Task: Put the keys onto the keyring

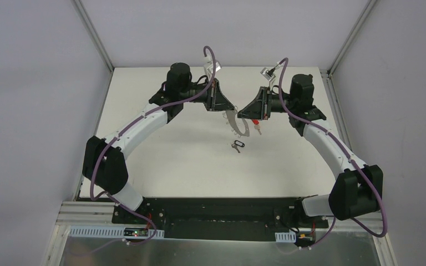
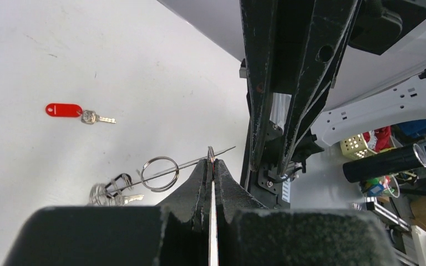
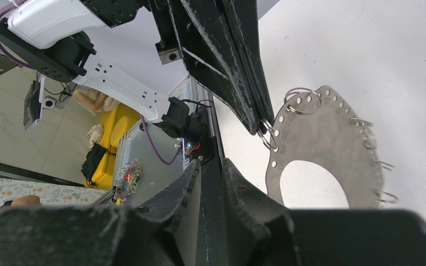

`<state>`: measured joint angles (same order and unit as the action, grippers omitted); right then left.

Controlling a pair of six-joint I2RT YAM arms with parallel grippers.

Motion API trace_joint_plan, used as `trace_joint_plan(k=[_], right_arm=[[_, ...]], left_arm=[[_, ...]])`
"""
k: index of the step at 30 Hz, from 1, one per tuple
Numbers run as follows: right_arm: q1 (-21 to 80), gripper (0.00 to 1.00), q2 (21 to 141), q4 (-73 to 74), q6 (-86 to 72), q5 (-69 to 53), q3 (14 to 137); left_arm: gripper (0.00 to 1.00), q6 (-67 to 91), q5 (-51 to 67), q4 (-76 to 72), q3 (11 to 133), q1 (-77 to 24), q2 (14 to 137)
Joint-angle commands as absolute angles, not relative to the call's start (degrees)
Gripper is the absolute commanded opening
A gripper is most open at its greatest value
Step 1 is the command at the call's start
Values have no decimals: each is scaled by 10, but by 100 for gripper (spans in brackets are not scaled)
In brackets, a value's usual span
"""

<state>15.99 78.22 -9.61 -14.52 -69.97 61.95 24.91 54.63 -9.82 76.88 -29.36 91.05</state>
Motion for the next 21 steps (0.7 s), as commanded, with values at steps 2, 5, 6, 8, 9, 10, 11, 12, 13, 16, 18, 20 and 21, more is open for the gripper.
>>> trace_joint_plan(k=[2,5,6,8,9,10,11,12,13,16,18,20,21], right_arm=[[162,23,782,-130,-156,-715,617],[158,23,779,-124,-150,-710,621],[155,24,775,-108,-139,-707,625],[151,26,771,-56,-96,-695,644],[150,27,767,-17,-62,-686,656],[150,29,764,30,-21,-676,671],[150,32,761,70,16,-663,684],[150,35,759,100,54,-650,694],[150,37,756,125,80,-636,702],[154,43,749,171,127,-600,710],[159,47,747,186,150,-581,706],[166,50,747,198,172,-561,701],[169,51,747,204,182,-554,701]], left_arm=[[0,229,545,-101,784,-305,890],[0,216,548,-86,788,-305,889],[0,207,548,-72,793,-305,888],[0,194,547,-52,799,-305,884],[0,187,545,-42,803,-305,884],[0,184,544,-32,805,-305,882],[0,181,541,-23,808,-305,881],[0,177,538,-14,812,-305,880],[0,174,535,-5,814,-305,879],[0,177,529,-3,816,-305,876],[0,183,523,-3,817,-306,876],[0,187,519,4,819,-306,877],[0,187,517,11,820,-306,877]])
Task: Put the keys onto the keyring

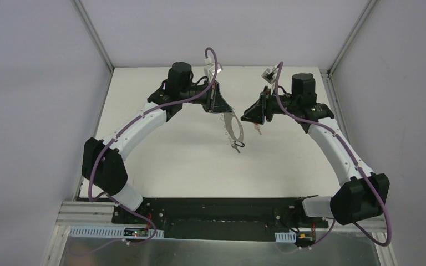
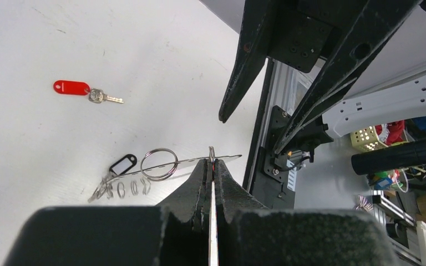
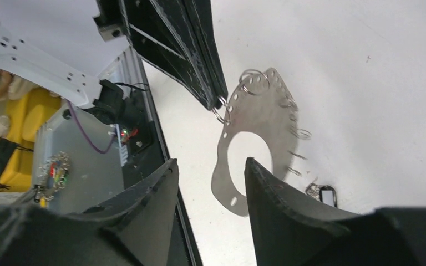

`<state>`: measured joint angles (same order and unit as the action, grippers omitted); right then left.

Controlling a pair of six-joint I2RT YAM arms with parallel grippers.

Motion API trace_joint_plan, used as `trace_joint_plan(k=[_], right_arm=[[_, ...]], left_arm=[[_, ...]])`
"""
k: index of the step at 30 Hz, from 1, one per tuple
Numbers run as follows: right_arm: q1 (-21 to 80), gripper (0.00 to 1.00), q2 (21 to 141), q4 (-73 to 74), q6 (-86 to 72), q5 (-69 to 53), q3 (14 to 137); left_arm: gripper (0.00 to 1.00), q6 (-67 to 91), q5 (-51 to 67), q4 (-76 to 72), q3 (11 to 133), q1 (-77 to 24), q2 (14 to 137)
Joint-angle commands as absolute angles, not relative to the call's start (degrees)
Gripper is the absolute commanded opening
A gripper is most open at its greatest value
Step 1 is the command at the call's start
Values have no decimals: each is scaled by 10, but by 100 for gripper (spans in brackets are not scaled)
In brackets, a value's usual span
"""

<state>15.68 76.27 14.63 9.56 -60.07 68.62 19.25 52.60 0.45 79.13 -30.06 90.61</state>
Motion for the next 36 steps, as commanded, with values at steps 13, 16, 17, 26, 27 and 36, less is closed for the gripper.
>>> trace_joint_plan(k=[13,16,17,26,27,36], right_arm=[[218,55,761,217,223,-487,685],[225,48,768,213,224,-462,684],[227,45,769,211,224,-457,685],[236,9,776,214,228,-437,694],[236,5,776,214,228,-436,695],[236,0,776,214,215,-435,706]], left_arm=[[0,191,480,42,835,-309,885],[0,193,482,42,835,-309,884],[0,193,482,42,835,-309,884],[0,196,484,49,840,-309,886],[0,195,483,52,840,-309,887],[0,138,442,119,859,-313,890]])
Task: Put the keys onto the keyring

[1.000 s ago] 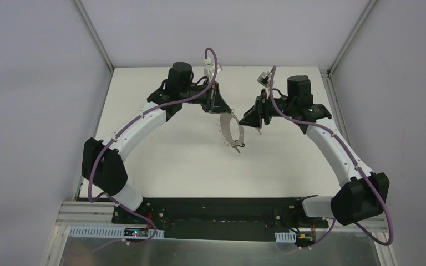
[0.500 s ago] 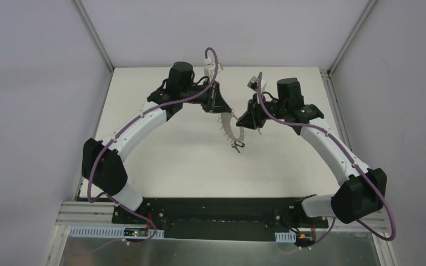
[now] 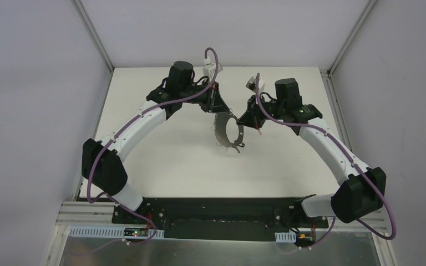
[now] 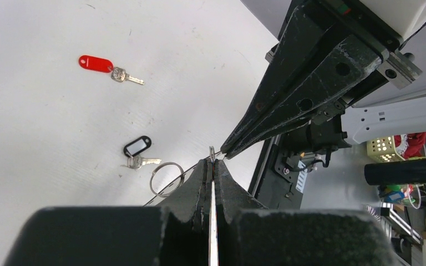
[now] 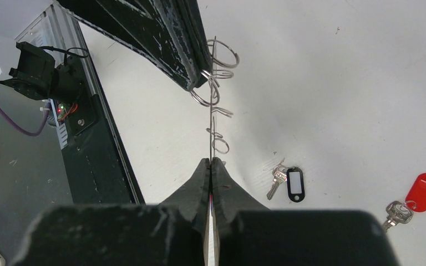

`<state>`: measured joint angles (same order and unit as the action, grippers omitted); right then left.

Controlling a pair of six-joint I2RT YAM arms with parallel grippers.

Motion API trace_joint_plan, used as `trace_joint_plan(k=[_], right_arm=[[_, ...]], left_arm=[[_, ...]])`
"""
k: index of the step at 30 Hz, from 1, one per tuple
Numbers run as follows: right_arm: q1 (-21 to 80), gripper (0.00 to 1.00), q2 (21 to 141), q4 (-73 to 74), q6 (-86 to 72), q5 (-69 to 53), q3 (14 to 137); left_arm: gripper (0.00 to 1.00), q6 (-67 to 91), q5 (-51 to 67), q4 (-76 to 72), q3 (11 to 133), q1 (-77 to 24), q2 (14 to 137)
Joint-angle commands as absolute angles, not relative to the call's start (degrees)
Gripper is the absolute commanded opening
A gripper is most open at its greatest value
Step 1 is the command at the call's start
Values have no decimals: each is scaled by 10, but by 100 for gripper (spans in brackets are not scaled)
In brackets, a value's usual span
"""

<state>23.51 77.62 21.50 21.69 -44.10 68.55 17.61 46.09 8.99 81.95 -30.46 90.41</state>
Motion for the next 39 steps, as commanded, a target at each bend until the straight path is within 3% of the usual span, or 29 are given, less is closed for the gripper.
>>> trace_joint_plan(k=[1,28,39], right_arm=[[236,0,777,215,214,-433,707],[236,0,779,198,177,-447,704],[236,0,795,174,123,-412,711]], left_arm=[[0,132,437,127,863,-314,892],[0,106,345,175,904,-338,928],[0,103,238,206,909,-361,932]])
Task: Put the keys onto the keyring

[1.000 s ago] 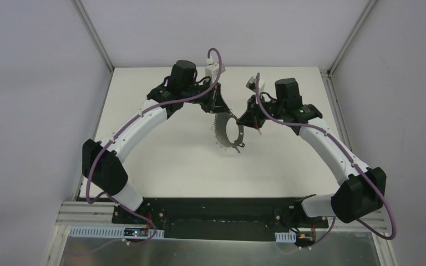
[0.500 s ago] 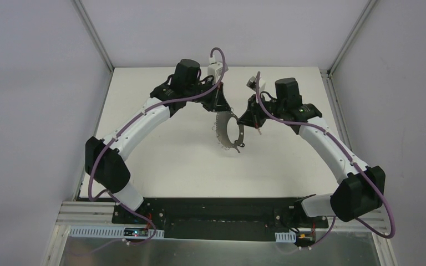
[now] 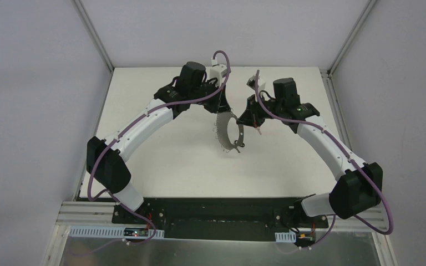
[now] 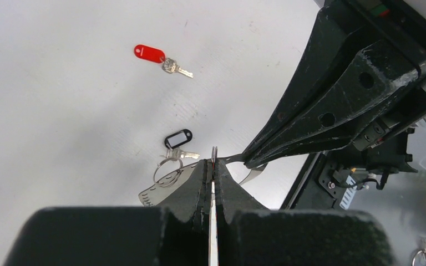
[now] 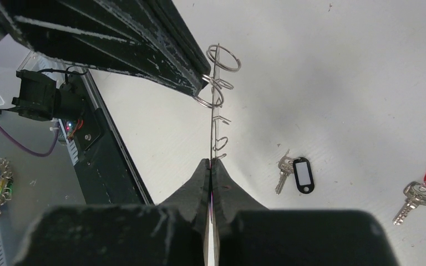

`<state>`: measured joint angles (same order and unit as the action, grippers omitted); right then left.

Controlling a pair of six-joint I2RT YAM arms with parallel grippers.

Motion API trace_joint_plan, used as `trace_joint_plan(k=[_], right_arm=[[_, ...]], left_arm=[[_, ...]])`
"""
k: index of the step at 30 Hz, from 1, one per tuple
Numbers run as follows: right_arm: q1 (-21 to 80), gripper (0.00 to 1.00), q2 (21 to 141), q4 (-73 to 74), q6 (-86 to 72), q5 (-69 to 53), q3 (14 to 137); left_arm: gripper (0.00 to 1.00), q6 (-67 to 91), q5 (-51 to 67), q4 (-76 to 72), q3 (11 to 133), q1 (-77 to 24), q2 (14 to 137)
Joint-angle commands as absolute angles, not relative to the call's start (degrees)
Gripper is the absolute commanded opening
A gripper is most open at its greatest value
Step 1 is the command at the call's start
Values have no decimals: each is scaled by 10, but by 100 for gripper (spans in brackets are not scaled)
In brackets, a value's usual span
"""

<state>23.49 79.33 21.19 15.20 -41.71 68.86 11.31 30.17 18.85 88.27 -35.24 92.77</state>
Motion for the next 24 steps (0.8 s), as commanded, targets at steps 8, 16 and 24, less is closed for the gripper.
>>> trace_joint_plan(k=[8,16,24], right_arm=[[236,0,804,145,83,-420,701],[236,1,806,108,41,-465,686],[236,19,803,98,40,-507,682]], left_arm=[[0,132,219,203,912,-364,943],[0,143,244,171,918,-363,959],[0,146,315,118,897,-358,954]])
